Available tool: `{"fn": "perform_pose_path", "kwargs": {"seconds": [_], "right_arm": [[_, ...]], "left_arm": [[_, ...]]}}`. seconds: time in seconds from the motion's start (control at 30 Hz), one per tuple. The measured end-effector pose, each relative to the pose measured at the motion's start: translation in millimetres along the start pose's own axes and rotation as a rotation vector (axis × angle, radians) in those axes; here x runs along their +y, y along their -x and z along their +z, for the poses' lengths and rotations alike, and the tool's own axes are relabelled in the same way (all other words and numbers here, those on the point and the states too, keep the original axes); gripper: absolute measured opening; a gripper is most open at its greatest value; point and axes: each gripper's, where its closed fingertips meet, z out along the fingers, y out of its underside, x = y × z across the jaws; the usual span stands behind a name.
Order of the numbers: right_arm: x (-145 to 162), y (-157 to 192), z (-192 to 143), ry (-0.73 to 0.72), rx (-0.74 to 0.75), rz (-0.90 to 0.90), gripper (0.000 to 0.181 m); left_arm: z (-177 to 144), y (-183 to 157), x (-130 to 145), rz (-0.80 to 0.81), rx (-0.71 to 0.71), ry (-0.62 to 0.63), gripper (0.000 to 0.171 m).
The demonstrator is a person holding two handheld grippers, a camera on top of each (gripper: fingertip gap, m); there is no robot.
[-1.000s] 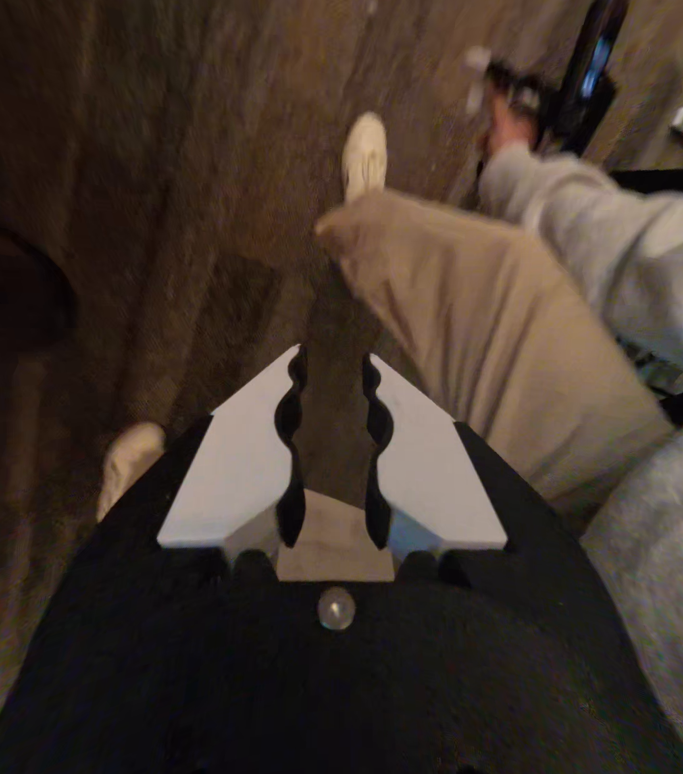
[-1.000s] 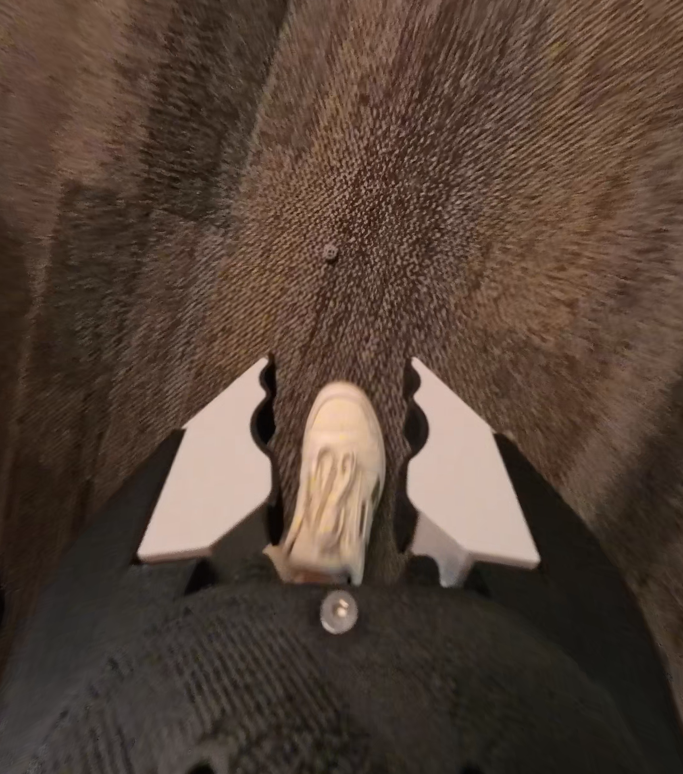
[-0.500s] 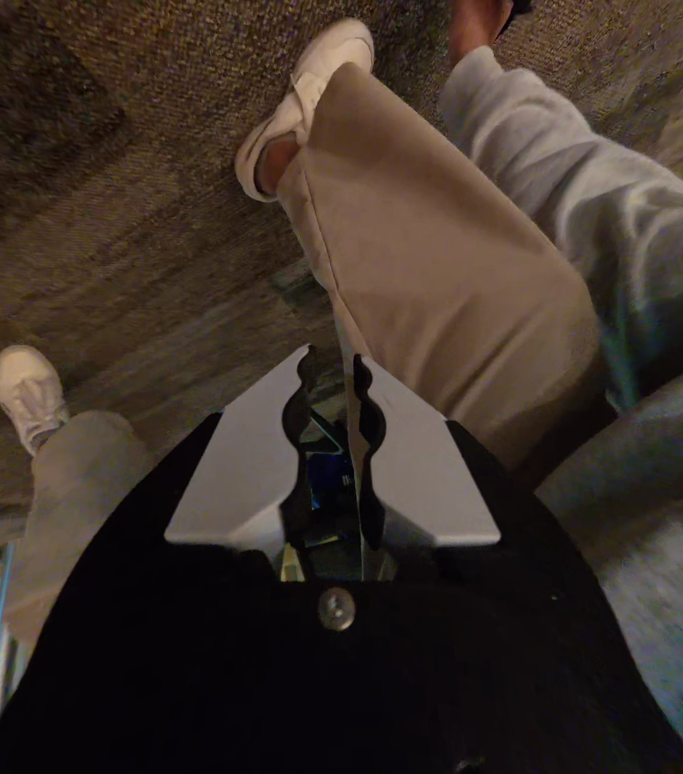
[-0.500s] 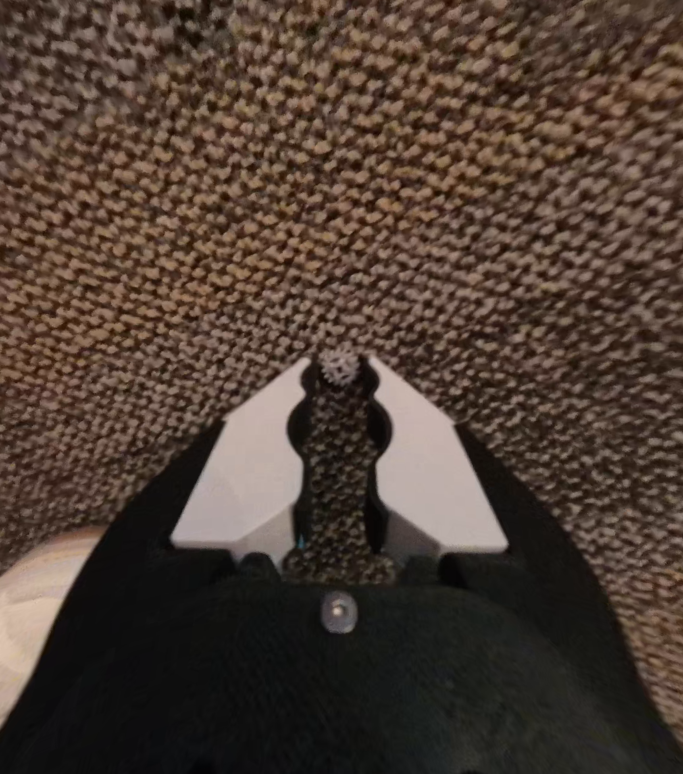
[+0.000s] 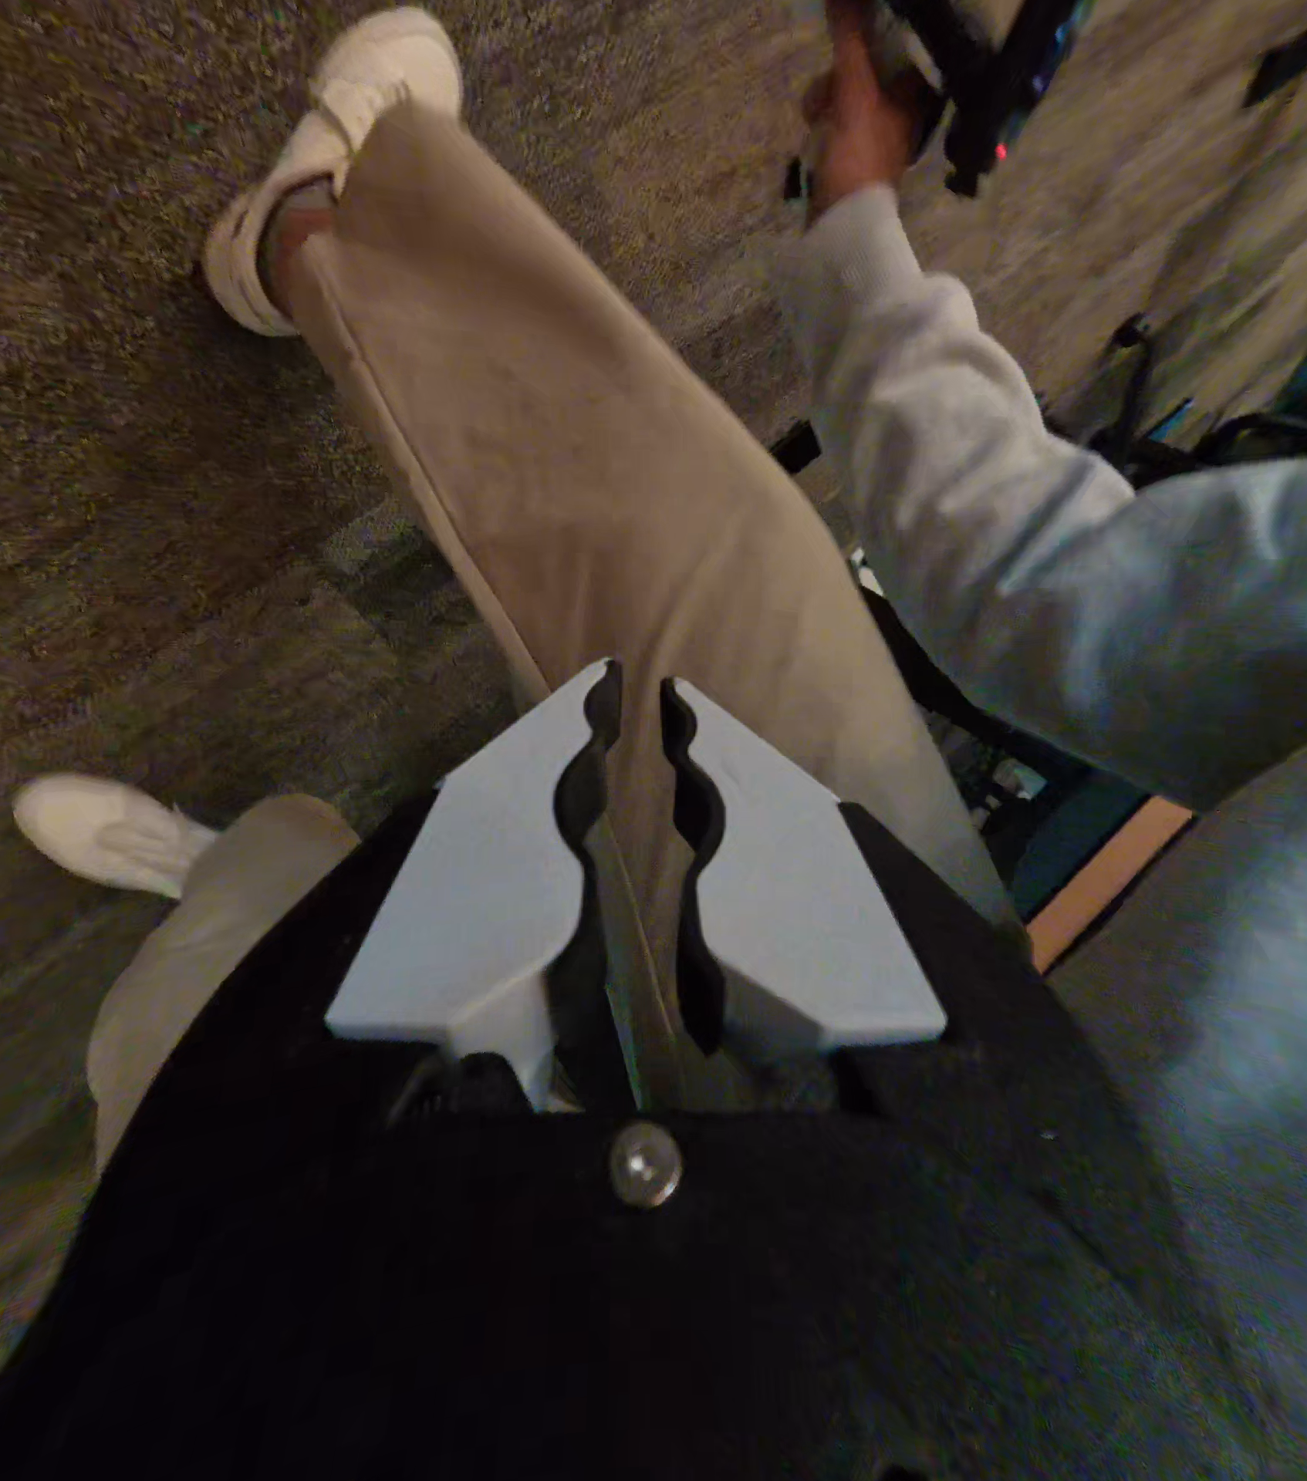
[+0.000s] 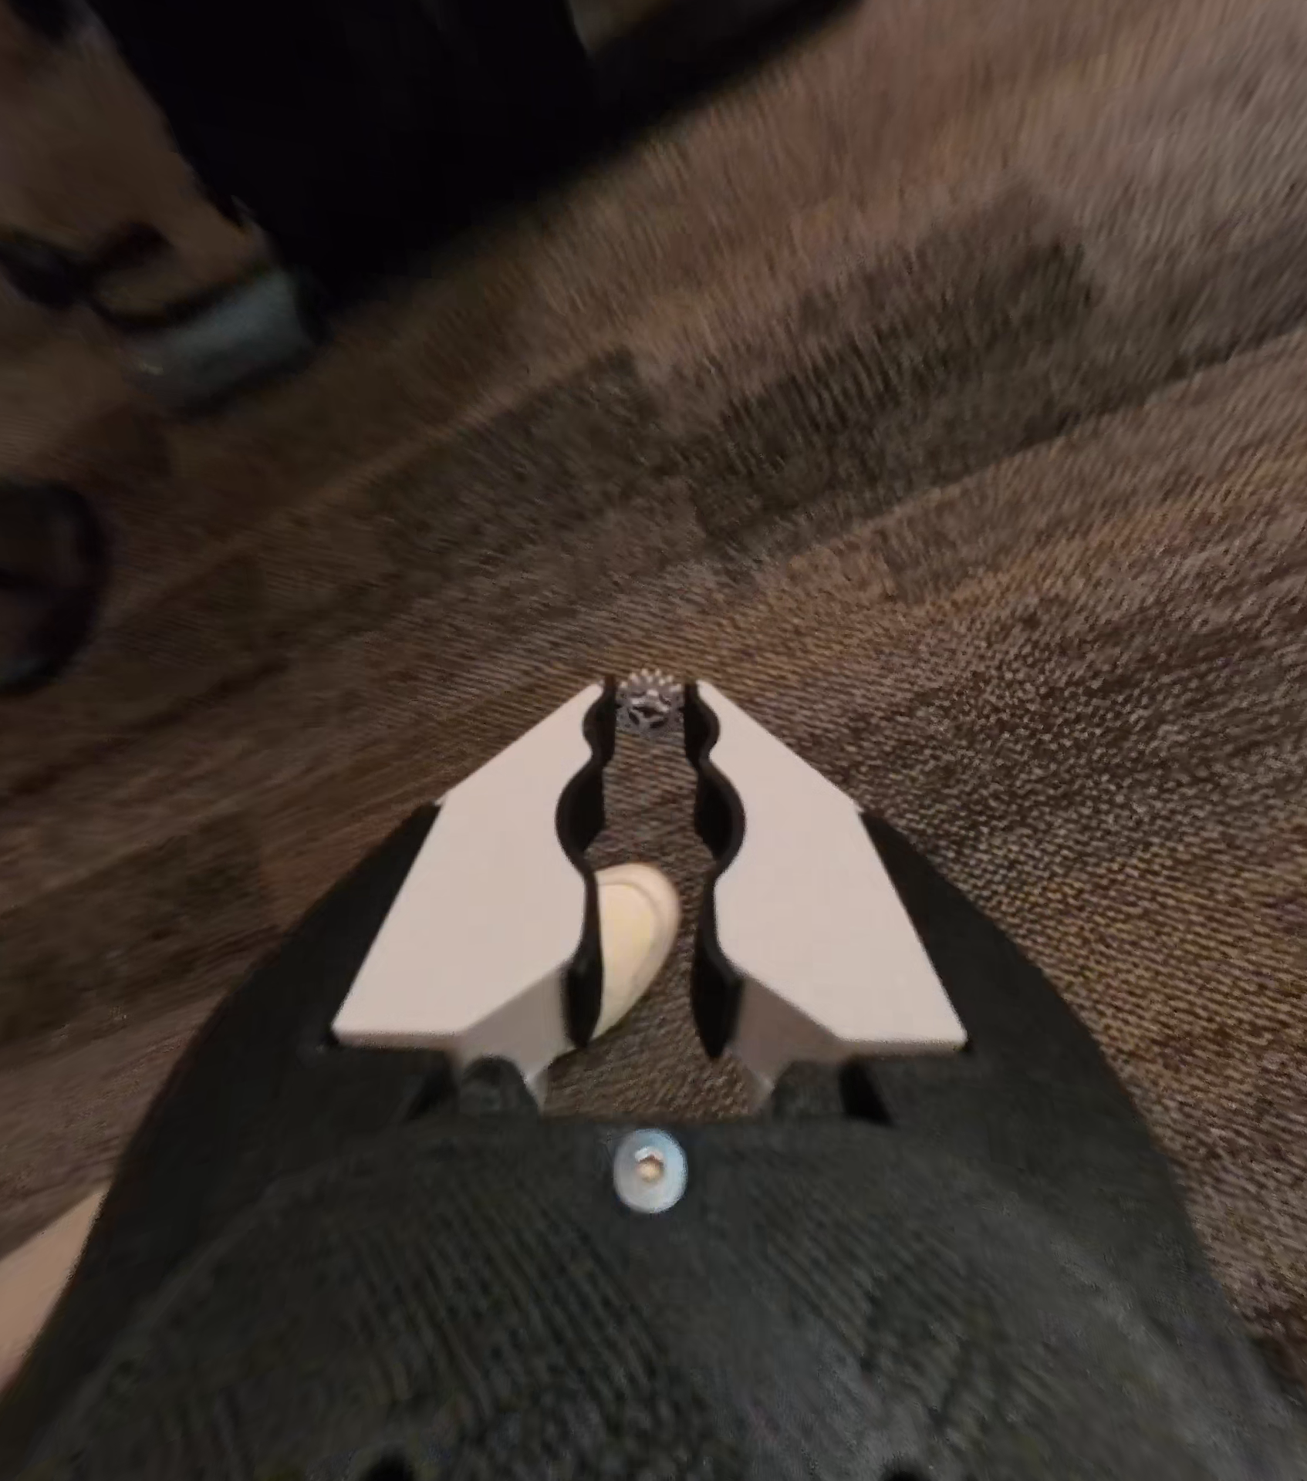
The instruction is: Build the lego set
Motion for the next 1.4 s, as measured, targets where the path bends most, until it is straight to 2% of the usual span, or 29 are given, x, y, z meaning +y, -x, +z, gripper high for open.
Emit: {"fn": "perform_pose_path", "kwargs": {"seconds": [0.13, 0.2, 0.3, 0.37, 0.43, 0.5, 0.53, 0.6, 0.7, 0.77, 0.87, 0.97, 1.03, 1.17, 1.23, 1.3, 1.4], "right_arm": [[-50.4, 137.7, -159.1, -0.107, -0.07, -0.12, 0.015], [-72.6, 233.2, -242.5, -0.16, -0.166, -0.186, 0.015], [-92.7, 401.0, -367.1, -0.248, -0.326, -0.314, 0.015], [-92.5, 521.1, -446.3, -0.301, -0.465, -0.383, 0.015], [-80.5, 624.0, -509.0, -0.331, -0.575, -0.449, 0.015], [-63.4, 710.0, -554.6, -0.333, -0.708, -0.52, 0.015], [-57.2, 742.2, -566.7, -0.328, -0.751, -0.59, 0.015], [-51.2, 789.8, -574.0, -0.327, -0.808, -0.712, 0.015], [-53.3, 849.3, -559.2, -0.26, -0.948, -0.693, 0.015], [-67.3, 885.8, -535.0, -0.246, -0.989, -0.646, 0.015], [-96.2, 940.6, -489.3, -0.285, -0.974, -0.646, 0.015], [-127.2, 995.2, -446.7, -0.298, -0.971, -0.639, 0.016], [-159.4, 1037.5, -435.1, -0.302, -1.022, -0.634, 0.015], [-236.4, 1114.8, -421.0, -0.384, -1.09, -0.698, 0.015], [-273.9, 1144.1, -412.7, -0.437, -1.089, -0.71, 0.015], [-306.4, 1166.6, -401.8, -0.485, -1.072, -0.701, 0.015], [-340.0, 1193.8, -371.1, -0.543, -0.987, -0.712, 0.015]], "left_arm": [[-84.9, 20.1, 70.0, 0.079, 0.12, -0.207, 0.007], [-143.9, 34.4, 112.4, 0.121, 0.147, -0.317, 0.008], [-264.5, 44.8, 178.7, 0.119, 0.182, -0.565, 0.011], [-338.3, 53.1, 222.7, 0.123, 0.191, -0.695, 0.017], [-393.5, 67.8, 257.9, 0.144, 0.172, -0.78, 0.017], [-434.8, 84.9, 279.4, 0.173, 0.158, -0.855, 0.018], [-451.8, 94.9, 284.8, 0.179, 0.153, -0.898, 0.019], [-481.4, 116.9, 287.2, 0.164, 0.155, -0.988, 0.019], [-518.0, 151.4, 282.0, 0.069, 0.226, -1.106, 0.02], [-534.7, 177.1, 278.0, 0.041, 0.258, -1.123, 0.022], [-563.0, 236.7, 256.9, 0.004, 0.18, -1.123, 0.021], [-610.4, 284.5, 220.0, -0.071, 0.182, -1.125, 0.023], [-659.4, 293.6, 192.4, -0.058, 0.206, -1.16, 0.022], [-747.3, 316.4, 137.7, 0.049, 0.082, -1.234, 0.019], [-779.1, 331.6, 109.4, 0.067, 0.062, -1.26, 0.019], [-806.0, 342.3, 79.0, 0.08, 0.1, -1.276, 0.019], [-837.3, 362.8, 24.7, 0.152, 0.126, -1.261, 0.02]]}}
